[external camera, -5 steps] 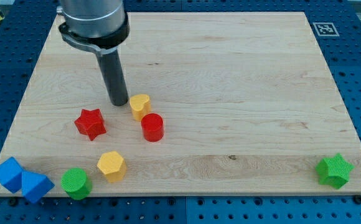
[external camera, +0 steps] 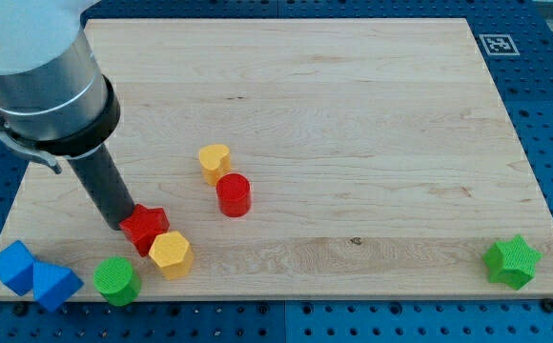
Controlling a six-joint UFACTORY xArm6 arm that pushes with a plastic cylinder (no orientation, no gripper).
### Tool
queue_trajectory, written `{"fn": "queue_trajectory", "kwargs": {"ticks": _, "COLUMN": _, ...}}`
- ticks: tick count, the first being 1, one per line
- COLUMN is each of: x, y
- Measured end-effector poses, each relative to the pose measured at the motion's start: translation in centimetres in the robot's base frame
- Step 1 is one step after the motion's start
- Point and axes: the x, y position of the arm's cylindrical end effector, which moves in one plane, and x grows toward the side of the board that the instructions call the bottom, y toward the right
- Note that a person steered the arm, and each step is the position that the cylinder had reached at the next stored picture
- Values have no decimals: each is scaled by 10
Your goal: Move the green star closer to the yellow hexagon
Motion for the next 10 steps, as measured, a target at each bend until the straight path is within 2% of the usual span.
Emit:
{"fn": "queue_trajectory", "kwargs": {"ticks": 3, "x": 26, "y": 0}}
{"fn": "queue_trajectory", "kwargs": {"ticks": 6, "x": -25, "y": -4}}
{"fn": "queue_trajectory", "kwargs": {"ticks": 7, "x": -17, "y": 19}}
{"fn": "queue_trajectory", "kwargs": {"ticks": 10, "x": 27, "y": 24}}
